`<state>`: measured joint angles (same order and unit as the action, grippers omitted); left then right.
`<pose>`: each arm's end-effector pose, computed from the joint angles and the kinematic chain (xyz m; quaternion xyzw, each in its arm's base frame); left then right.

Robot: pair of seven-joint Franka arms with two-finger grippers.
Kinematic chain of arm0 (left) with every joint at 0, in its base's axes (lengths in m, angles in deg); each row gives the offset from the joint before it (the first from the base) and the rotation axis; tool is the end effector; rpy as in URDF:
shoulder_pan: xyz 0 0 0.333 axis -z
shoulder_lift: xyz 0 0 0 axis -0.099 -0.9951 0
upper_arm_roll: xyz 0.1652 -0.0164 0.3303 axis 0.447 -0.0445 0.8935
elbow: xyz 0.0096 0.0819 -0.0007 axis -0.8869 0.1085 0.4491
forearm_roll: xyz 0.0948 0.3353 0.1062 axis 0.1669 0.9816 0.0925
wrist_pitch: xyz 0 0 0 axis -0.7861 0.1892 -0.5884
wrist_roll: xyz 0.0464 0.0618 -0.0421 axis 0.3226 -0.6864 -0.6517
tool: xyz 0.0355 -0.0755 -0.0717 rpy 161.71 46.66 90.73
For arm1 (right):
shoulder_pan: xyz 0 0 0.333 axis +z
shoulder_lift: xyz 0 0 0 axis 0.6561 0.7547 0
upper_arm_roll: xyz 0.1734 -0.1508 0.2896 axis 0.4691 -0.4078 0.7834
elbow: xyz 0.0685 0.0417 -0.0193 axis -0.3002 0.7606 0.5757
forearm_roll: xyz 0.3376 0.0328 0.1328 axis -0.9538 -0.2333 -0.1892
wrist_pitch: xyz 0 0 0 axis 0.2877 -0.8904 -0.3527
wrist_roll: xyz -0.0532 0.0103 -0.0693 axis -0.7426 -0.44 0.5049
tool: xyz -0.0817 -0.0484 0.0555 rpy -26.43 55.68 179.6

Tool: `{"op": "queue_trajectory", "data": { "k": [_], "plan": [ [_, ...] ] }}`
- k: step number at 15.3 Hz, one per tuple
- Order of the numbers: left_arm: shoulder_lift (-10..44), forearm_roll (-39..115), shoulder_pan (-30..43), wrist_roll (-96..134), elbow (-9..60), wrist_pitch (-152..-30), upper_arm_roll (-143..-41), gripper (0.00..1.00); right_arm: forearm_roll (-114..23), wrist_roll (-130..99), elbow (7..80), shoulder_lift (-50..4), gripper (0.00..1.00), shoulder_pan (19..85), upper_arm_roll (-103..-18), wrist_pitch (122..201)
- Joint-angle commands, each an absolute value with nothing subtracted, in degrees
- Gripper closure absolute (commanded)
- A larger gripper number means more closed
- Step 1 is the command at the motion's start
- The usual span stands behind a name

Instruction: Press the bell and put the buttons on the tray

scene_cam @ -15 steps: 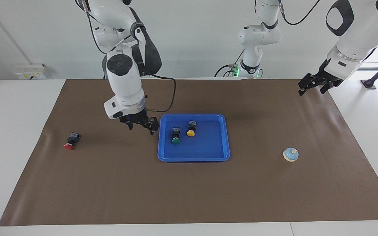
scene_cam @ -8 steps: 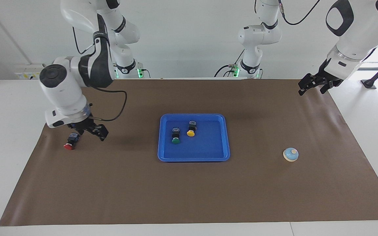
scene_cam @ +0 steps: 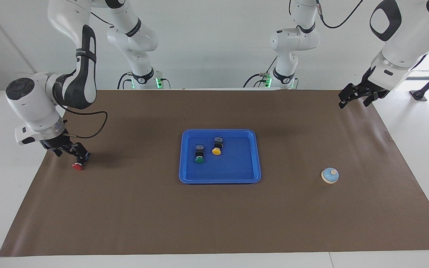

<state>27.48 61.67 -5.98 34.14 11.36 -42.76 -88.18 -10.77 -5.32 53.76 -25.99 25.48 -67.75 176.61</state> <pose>0.5168 0.0062 0.6451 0.9992 0.0109 -0.0362 0.0122 0.5728 -0.1596 0.4336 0.9900 -0.1281 0.0498 0.0334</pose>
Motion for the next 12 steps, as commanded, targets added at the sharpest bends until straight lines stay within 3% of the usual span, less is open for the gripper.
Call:
{"op": "queue_trajectory", "data": {
  "k": [1, 12],
  "plan": [
    [27.48, 62.24, -5.77, 33.94, 10.57, -41.81, -87.97, 0.00, -10.45, -7.04, 56.93, -26.57, 0.00, 22.99, -66.71, 180.02],
    [27.48, 62.24, -5.77, 33.94, 10.57, -41.81, -87.97, 0.00, -11.33, -7.57, 63.61, -23.49, 0.00, 22.90, -66.62, 189.87]
  ]
}}
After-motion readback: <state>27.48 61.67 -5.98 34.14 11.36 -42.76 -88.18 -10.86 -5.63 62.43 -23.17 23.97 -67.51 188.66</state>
